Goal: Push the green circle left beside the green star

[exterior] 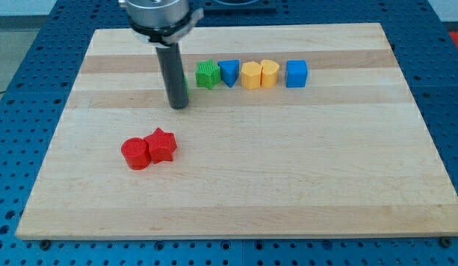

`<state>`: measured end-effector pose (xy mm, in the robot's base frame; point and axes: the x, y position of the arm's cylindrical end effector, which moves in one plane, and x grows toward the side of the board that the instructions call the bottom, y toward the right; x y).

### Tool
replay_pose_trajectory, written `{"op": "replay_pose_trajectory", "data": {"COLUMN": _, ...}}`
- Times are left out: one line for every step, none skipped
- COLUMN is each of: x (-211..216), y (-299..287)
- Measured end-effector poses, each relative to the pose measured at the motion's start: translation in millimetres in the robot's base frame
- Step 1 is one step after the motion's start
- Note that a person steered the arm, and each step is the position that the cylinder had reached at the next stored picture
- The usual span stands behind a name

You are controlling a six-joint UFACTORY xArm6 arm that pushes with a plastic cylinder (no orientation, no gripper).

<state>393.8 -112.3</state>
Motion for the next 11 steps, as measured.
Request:
{"op": "replay_pose_trajectory", "data": {"x": -15, "y": -18}}
{"op": "replay_pose_trajectory", "data": {"x": -18, "y": -29}}
{"op": "replay_pose_trajectory", "data": {"x": -24, "y": -45}}
{"op": "replay_pose_trajectory", "data": {"x": -38, "y": -53}}
{"op": "replay_pose_trajectory", "data": {"x": -42, "y": -51}}
{"op": "replay_pose_trajectory", "data": {"x": -42, "y": -50}}
{"op": "replay_pose_trajectory", "data": {"x": -42, "y": -46}}
{"op": "replay_pose_trajectory", "data": {"x": -42, "y": -42}}
{"op": "replay_pose_trajectory", "data": {"x": -42, "y": -37}}
{"op": "replay_pose_trajectory", "data": {"x": -43, "y": -29}}
{"op": "replay_pose_trajectory", "data": {"x": -45, "y": -27}}
